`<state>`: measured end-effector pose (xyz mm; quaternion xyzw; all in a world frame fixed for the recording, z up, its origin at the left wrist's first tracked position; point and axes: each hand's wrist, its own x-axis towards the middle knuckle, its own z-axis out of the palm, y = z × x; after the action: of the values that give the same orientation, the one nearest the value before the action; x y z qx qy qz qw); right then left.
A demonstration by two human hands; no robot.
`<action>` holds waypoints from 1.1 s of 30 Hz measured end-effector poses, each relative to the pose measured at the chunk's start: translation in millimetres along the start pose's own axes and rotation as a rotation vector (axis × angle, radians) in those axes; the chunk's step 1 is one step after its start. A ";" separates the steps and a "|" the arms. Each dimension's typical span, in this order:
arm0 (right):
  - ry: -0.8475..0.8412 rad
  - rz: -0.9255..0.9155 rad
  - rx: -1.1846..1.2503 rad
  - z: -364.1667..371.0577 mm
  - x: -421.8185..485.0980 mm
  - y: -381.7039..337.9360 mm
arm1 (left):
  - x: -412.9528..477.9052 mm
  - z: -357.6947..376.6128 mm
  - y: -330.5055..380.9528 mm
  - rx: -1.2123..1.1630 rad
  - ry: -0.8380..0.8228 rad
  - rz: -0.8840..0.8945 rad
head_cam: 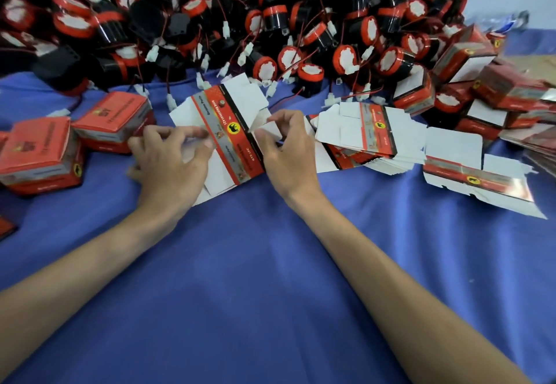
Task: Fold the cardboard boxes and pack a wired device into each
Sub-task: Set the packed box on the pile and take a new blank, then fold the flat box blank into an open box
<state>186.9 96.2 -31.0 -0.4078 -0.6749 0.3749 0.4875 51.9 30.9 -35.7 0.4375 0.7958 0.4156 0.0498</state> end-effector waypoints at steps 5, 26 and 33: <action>0.079 0.038 0.038 -2.4 0.5 -2.7 | -12.3 -4.6 5.7 0.179 0.073 0.363; -0.167 0.166 0.311 -3.0 -2.4 -7.9 | 0.6 -2.0 -0.2 -0.534 -0.052 0.026; -0.237 0.258 0.456 -3.5 -2.9 -7.1 | -2.7 -7.4 1.7 -0.735 -0.133 0.031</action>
<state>189.5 91.1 -24.7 -0.3235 -0.5680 0.6209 0.4326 51.4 24.8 -30.5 0.4286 0.5817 0.6450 0.2487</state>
